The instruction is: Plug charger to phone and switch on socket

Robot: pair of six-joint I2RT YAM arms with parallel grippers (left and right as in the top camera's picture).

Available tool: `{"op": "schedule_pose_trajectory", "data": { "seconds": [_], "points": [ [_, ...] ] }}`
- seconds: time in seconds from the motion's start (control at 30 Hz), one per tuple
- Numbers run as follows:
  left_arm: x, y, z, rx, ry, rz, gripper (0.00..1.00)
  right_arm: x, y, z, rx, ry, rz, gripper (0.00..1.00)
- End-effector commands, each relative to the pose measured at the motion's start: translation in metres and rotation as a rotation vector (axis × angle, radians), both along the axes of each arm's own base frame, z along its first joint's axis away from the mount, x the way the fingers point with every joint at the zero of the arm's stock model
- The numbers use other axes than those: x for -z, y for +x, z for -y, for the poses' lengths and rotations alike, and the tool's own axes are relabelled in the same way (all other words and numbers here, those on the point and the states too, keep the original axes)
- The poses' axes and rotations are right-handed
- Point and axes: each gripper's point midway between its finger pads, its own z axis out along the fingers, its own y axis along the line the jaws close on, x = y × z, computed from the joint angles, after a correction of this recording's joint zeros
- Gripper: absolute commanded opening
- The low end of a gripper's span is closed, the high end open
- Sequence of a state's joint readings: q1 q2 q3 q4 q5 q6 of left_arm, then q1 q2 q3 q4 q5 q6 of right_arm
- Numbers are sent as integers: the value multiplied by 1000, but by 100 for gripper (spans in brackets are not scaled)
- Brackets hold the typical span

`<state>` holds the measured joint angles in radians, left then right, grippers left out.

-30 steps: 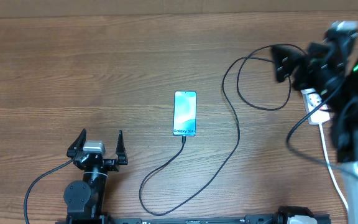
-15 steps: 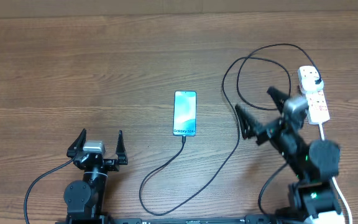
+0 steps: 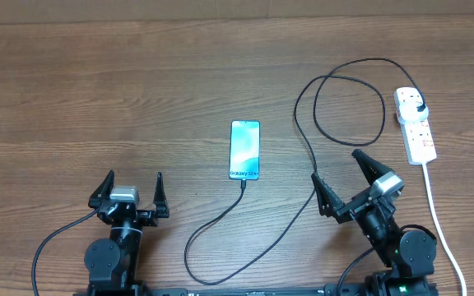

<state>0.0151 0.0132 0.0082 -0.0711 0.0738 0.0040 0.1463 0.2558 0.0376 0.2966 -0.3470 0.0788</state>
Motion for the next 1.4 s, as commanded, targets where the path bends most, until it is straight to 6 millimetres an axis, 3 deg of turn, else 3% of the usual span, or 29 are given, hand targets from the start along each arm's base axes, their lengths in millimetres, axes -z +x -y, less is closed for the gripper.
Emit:
{"op": "schedule_pose_trajectory", "data": {
  "seconds": [0.0,0.2,0.5,0.83,0.97,1.37],
  "points": [
    [0,0,-2,-8,19,4,99,9,-1,6,37,8,-7,100],
    [0,0,-2,-8,19,4,99,21,1,23,141,11,-55,100],
    [0,0,-2,-8,19,4,99,44,0,33,199,-4,-146,100],
    [0,0,-2,-8,19,4,99,46,2,42,251,7,-157,100],
    [0,0,-2,-8,19,4,99,48,6,56,335,68,-184,100],
    [0,0,-2,-8,19,3,99,48,5,55,329,69,-184,100]
  ]
}}
